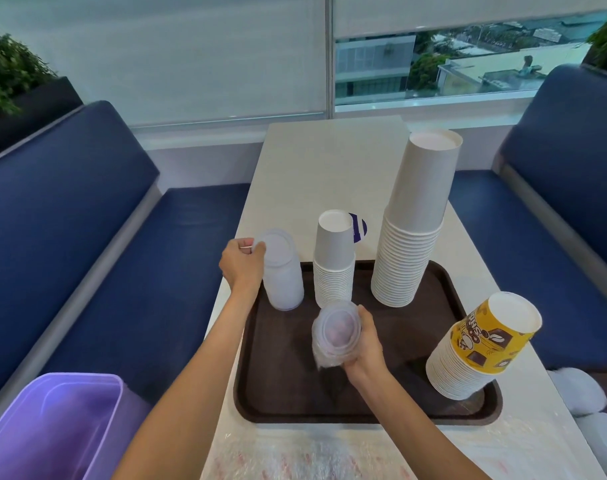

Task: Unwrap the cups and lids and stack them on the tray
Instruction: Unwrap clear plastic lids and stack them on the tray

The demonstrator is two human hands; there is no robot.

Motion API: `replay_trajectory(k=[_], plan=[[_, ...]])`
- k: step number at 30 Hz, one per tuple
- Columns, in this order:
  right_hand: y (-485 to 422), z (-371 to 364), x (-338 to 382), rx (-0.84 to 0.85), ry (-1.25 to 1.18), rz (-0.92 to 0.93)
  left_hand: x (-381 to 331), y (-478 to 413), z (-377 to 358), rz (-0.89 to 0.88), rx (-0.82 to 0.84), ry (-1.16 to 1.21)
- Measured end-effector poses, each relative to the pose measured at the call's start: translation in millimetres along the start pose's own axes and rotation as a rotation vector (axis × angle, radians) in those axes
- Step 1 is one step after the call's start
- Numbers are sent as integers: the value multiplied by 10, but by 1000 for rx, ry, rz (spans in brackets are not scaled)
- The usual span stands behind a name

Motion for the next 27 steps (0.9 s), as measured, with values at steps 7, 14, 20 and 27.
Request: replay_trajectory(k=[7,14,20,27], plan=[[-48,6,74,1,51,10,139,-62,-197,-19,74,-227],[-42,-6,69,3,58,28,81,3,-290,-234,163,-272],[-11,-25,72,-15,71,26,109,64,-460,-324,390,-393],[-13,-25,97,-19,90,43,139,-16,-502,-303,447,-422]])
Point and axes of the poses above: each hand's wrist, its own y-axis away from the middle knuckle, its own z-axis out of the back of the hand, x = y × z, the point moved 8 cm from there along -y, towards the middle knuckle, and after that the axes turned 4 degrees about -y, right-handed, at the moved point
